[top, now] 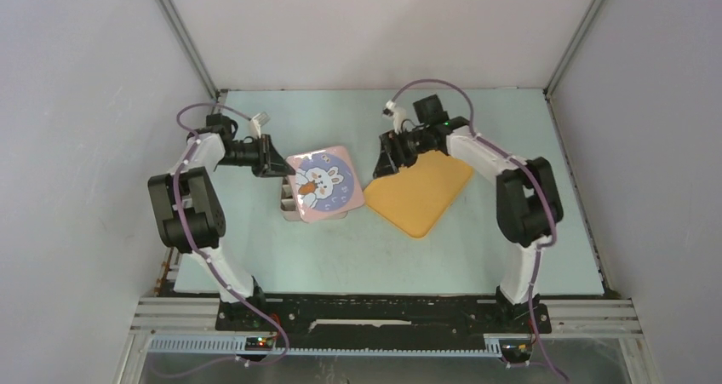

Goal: Pack the chocolate

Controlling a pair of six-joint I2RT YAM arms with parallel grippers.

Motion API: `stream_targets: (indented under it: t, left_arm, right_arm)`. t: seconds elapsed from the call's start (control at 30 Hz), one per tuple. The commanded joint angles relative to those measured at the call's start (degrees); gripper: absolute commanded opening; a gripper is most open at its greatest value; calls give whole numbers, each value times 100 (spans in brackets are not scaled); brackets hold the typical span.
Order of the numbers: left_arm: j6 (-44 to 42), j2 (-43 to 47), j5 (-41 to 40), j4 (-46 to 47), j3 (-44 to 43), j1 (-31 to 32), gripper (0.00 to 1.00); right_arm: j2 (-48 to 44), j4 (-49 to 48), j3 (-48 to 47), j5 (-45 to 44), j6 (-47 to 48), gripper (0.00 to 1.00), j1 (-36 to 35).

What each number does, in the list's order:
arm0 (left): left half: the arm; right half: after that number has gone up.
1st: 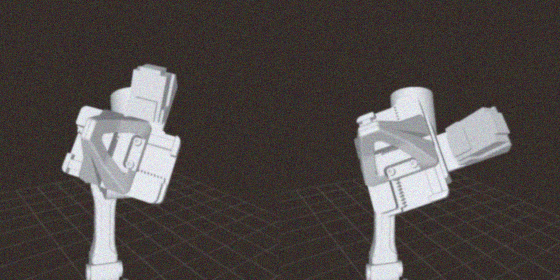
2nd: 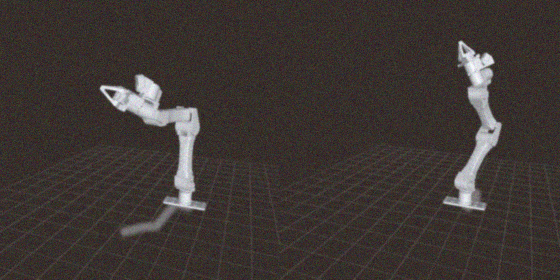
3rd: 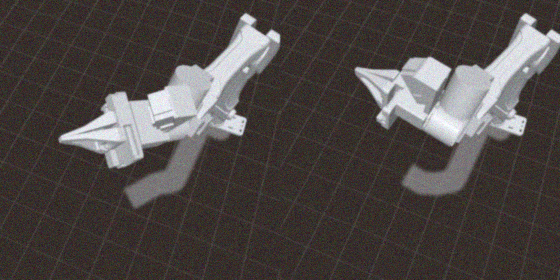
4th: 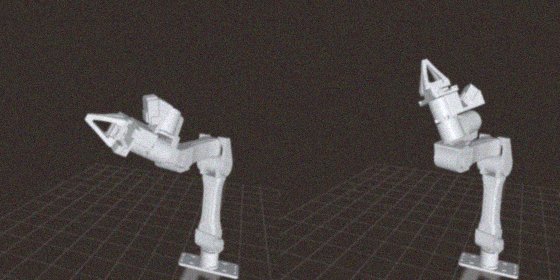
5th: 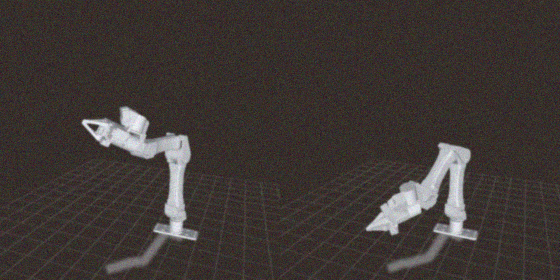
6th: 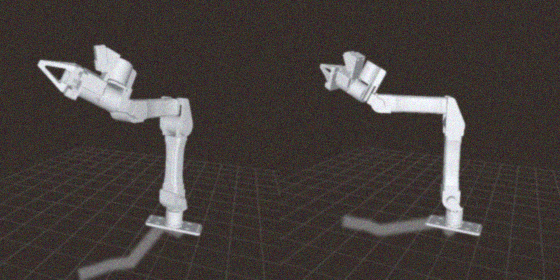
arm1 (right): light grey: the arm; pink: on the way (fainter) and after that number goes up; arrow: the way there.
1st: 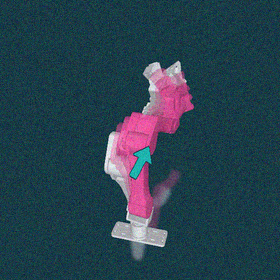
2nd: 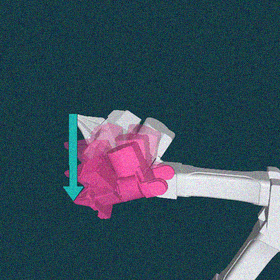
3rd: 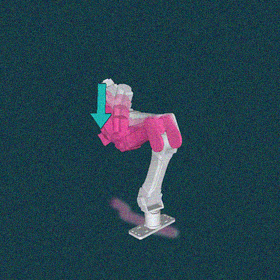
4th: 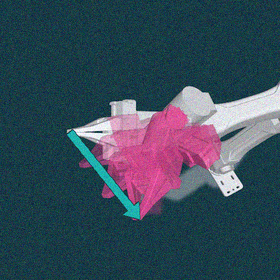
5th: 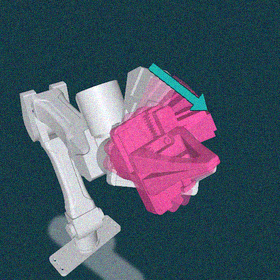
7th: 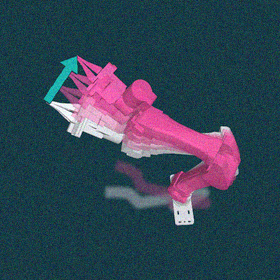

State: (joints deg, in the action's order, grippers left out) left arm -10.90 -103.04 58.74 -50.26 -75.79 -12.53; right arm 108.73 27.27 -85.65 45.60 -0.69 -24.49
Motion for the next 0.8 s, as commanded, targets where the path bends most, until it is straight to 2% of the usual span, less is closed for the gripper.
stream_targets:
  t: [0.0,0.43,0.67,0.77]
  left_arm:
    - [71,-128,-469,237,-252,-73,11]
    - [431,-283,-1312,590,-716,-109,25]
    - [476,-294,-1851,800,-762,-106,26]
    - [480,-313,-2186,888,-759,-109,30]
  right_arm:
    - [536,299,-620,281,-128,71,-299]
    - [2071,614,-1997,378,-281,70,-742]
    - [2321,683,-2247,-76,-259,69,-886]
    - [2320,684,-2235,-129,-246,69,-904]
